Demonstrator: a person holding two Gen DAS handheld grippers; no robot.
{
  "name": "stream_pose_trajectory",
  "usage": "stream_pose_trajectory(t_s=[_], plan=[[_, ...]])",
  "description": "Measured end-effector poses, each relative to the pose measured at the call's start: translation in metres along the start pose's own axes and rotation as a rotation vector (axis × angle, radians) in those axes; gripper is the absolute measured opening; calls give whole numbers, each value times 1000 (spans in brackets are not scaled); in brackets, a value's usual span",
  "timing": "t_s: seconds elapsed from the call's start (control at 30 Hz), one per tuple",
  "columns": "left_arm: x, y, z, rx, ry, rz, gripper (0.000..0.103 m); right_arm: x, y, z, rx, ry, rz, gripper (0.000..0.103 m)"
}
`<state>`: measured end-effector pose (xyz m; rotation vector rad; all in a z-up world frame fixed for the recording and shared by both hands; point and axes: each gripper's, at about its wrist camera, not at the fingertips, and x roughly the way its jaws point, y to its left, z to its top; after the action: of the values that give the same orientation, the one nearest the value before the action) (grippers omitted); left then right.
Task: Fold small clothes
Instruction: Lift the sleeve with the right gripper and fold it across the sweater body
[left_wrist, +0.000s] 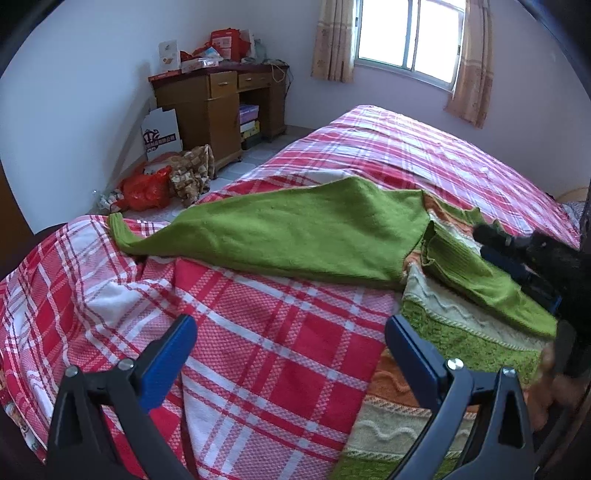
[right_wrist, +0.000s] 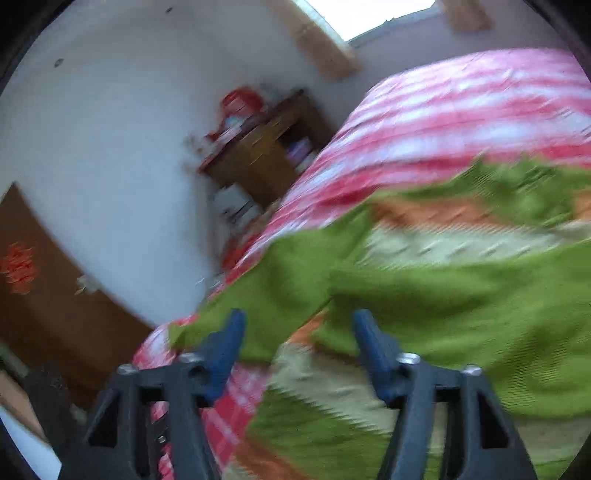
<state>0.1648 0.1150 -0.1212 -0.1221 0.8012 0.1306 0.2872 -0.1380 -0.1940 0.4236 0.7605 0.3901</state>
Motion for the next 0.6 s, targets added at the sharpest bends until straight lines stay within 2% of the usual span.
stream_pose_trajectory(t_s=[0.03,0.1,0.13,0.2,0.3,0.4,0.5,0.57,0.6], plan=[[0,0,0,-3,0,0,103,6,-2,2,-17,17,-53,10],[-1,2,-2,-8,-1,9,103,28,-4,1,-36,51,-137,10],[-2,4,-2,-14,-1,14,103,35,-7,1,-34,62,-151,10],[-2,11,-3,-31,3,29,103,54,-10,0,-11,91,-138,10],[-3,33,0,-62,-2,76,103,69,-1,0,-45,83,-112,10],[-2,66,13,-114,-22,142,103,57,6,-2,-81,89,-82,11],[4,112,35,-212,-51,212,103,27,17,-10,-87,71,-88,12],[11,144,53,-277,-74,257,103,4,26,-19,-114,34,-63,24],[19,157,62,-301,-68,276,103,-3,29,-23,-123,18,-61,40]])
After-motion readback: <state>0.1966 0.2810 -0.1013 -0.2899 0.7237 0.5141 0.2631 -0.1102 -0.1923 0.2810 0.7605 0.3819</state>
